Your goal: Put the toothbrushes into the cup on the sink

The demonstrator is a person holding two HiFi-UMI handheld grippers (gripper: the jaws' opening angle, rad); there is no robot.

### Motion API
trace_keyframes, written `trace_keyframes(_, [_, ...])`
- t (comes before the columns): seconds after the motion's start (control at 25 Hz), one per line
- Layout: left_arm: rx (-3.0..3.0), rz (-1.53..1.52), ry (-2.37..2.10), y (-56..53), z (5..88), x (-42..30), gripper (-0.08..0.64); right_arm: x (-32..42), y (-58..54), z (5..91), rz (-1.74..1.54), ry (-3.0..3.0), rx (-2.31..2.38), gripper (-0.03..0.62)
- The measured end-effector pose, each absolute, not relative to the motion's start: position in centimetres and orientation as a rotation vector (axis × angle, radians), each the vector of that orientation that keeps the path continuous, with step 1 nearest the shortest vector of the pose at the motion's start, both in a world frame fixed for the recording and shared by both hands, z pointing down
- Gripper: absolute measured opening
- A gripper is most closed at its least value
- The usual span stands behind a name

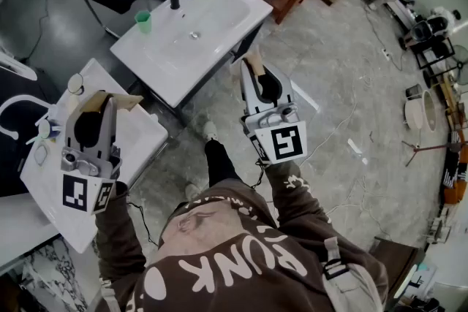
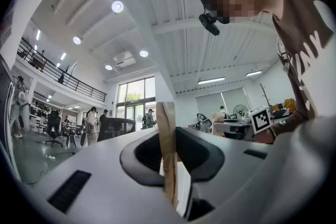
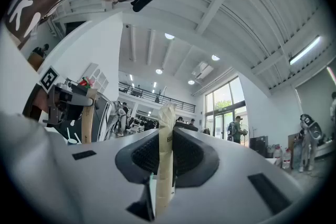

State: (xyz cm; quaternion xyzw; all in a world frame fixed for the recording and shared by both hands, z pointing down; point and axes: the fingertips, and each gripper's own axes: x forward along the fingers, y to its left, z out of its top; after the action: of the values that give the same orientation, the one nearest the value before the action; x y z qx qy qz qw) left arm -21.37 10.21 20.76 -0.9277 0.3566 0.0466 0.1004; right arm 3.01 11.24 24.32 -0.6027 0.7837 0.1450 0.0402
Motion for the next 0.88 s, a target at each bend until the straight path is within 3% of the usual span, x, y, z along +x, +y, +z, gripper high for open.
trace_keyframes(0.44, [-2.727,0.100,1.144,-6.4,22.0,-15.5,0.060,9.6,-8.1,26.2,0.423,2.463,-1.788,0.060])
trace_keyframes(0.88, [-2.700,0.045,1.251,-15.2,21.4,-12.1,0.060,14.6,-27.2,26.9,0.387,2.503,-1.693,0.060])
